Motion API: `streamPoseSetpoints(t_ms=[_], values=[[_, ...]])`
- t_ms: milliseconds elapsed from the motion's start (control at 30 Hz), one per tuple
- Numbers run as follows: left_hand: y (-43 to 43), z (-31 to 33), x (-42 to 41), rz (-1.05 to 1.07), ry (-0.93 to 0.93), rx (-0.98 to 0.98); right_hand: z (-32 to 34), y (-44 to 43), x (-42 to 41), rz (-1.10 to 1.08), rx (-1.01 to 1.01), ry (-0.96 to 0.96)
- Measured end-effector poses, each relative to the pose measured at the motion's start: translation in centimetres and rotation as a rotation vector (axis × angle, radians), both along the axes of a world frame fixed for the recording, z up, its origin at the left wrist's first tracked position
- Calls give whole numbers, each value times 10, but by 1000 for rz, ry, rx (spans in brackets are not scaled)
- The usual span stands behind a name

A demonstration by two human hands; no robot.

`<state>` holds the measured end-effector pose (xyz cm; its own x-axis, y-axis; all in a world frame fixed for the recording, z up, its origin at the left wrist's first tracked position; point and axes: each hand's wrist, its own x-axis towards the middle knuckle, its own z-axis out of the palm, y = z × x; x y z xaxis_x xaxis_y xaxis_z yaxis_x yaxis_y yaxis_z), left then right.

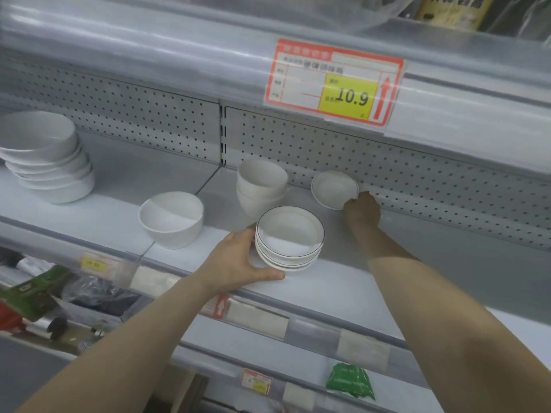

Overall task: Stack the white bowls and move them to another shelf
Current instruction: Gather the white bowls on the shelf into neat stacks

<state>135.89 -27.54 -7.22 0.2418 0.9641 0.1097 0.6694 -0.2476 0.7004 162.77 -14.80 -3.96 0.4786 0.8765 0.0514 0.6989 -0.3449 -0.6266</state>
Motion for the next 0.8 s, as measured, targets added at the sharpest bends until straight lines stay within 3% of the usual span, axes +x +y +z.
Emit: streamPoseSetpoints(t_ms=[333, 633, 800], values=[[-5, 6, 3, 21, 35, -22, 26, -61, 32, 9, -160, 84], [-10, 12, 5, 24, 1, -33, 75, -108, 17, 124, 86, 363], [-7, 9, 1, 7, -20, -67, 95, -119, -14, 333, 44, 250]])
